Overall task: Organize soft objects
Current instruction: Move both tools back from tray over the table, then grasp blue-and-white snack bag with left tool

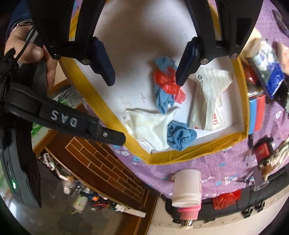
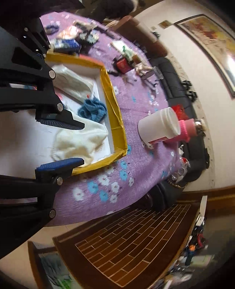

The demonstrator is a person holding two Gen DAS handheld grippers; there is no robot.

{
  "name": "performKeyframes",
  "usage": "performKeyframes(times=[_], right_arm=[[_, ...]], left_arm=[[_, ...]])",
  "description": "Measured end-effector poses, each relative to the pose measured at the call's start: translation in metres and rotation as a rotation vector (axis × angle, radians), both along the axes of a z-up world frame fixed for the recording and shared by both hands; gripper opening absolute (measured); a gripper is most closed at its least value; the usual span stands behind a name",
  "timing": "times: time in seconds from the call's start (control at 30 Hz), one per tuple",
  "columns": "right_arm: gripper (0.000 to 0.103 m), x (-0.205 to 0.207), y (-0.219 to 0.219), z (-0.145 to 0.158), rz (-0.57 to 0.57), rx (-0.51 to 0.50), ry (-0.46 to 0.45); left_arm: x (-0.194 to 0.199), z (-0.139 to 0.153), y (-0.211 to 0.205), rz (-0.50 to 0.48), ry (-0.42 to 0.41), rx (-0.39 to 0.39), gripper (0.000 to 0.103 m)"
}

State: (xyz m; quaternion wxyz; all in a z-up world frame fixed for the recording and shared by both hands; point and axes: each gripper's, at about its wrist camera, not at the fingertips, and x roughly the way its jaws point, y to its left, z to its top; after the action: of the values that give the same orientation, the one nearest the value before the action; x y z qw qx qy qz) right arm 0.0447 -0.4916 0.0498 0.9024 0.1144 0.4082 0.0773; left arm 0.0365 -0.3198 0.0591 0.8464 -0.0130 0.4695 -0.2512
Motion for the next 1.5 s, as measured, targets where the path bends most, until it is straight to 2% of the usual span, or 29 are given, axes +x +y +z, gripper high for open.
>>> performKeyframes(times=[0.13,0.3,0.53,0.83,0.97,1.03,1.1,1.17,1.33,1.47,1.5], right_arm=[[0.041,-0.035,-0.003,0.005,-0.042,0.043,-0.055],[0.041,-0.060,0.015,0.009,-0.017,0.105,-0.090],[0.041,-0.078,0.083,0.012,0.109,0.131,-0.109],[0.042,-0.084,0.176,0.000,0.276,0.114,-0.086],[0.043,-0.084,0.221,-0.017,0.362,0.096,-0.056],[0.043,-0.083,0.239,-0.027,0.395,0.089,-0.043],[0.043,-0.082,0.255,-0.039,0.410,0.087,-0.016],[0.043,-0.080,0.263,-0.045,0.429,0.095,0.001],[0.043,-0.078,0.261,-0.045,0.427,0.089,0.006],[0.056,-0.077,0.256,-0.037,0.415,0.077,-0.003],[0.057,-0.076,0.256,-0.034,0.415,0.075,-0.008]], left_arm=[[-0.022,0.011,0.024,0.011,-0.049,-0.005,0.068],[-0.039,0.019,0.072,0.071,-0.064,-0.033,0.068],[-0.059,0.021,0.149,0.173,-0.088,-0.054,0.068],[-0.084,0.000,0.259,0.340,-0.060,-0.086,0.068],[-0.091,-0.009,0.297,0.407,-0.057,-0.065,0.069],[-0.093,-0.014,0.313,0.453,-0.064,-0.027,0.074],[-0.090,-0.019,0.327,0.483,-0.063,0.018,0.080],[-0.084,-0.025,0.334,0.504,-0.056,0.061,0.080],[-0.063,-0.042,0.325,0.447,-0.007,0.054,0.086],[-0.059,-0.048,0.302,0.400,-0.041,0.131,0.088],[-0.058,-0.049,0.300,0.398,-0.045,0.147,0.085]])
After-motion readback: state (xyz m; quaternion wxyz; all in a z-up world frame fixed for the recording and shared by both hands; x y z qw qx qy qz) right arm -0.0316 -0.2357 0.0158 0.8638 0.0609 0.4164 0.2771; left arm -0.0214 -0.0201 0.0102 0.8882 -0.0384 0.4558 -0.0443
